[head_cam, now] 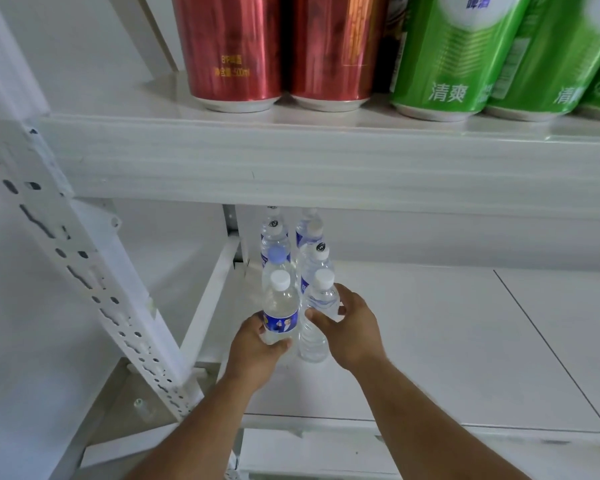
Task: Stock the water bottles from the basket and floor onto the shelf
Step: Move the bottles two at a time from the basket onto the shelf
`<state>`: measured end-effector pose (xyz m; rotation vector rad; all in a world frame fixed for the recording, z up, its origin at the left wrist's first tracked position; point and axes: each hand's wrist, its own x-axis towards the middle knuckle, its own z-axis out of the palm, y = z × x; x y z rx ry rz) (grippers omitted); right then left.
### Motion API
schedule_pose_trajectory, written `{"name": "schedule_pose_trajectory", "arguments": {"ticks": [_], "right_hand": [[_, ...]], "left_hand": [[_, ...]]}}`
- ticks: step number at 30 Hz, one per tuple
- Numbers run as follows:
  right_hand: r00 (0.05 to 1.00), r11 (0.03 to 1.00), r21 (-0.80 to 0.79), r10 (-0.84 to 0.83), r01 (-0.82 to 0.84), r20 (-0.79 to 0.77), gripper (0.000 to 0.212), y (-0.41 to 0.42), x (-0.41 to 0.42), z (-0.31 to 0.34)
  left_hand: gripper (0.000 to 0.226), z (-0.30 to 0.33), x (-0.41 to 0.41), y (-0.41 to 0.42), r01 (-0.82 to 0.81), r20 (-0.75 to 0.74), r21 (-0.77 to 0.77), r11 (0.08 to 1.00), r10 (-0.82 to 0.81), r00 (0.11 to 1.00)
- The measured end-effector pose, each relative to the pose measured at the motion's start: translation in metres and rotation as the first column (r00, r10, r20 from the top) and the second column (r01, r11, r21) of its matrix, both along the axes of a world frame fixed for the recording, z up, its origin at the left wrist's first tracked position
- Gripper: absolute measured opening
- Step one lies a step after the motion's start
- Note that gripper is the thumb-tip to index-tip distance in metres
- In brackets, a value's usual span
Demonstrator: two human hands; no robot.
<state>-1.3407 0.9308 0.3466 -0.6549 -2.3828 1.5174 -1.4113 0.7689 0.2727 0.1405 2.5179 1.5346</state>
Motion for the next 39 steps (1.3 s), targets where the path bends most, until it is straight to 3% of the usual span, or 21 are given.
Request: {"name": "schedule_pose_trajectory", "arguments": {"ticks": [16,23,26,31,35,39], "right_hand": [[0.995,0.992,0.082,0.097,-0.098,0.013,0.066,0.007,-0.001,-0.003],[0.990,0.990,0.077,0.109,-0.116,0.086,0.057,0.009,0.011,-0.002],[0.987,0.992,0.080,0.089,-0.100,0.134,0.072,0.005,0.023,0.000],[0.973,0.983,0.156,0.065,-0.101,0.219,0.067,-0.016,0.062,0.003],[0.943,0.941,0.279,0.098,-0.191,0.317,0.057,-0.035,0.098,-0.001],[0.849,0.814,0.412,0.176,-0.411,0.498,0.072,-0.039,0.128,-0.016]], "left_hand": [[0.062,0.010,0.000,0.000,0.043,0.003,-0.047,0.998,-0.043,0.999],[0.065,0.015,0.011,-0.007,0.026,0.042,0.024,0.999,-0.027,0.999],[0.067,0.019,0.020,-0.013,0.023,0.043,0.013,1.000,-0.023,0.999],[0.072,0.024,0.053,-0.028,0.079,-0.016,-0.282,0.956,-0.087,0.996],[0.075,0.026,0.088,-0.042,0.192,-0.003,-0.598,0.778,-0.242,0.970],[0.072,0.032,0.125,-0.049,0.236,0.012,-0.718,0.655,-0.327,0.945]]}}
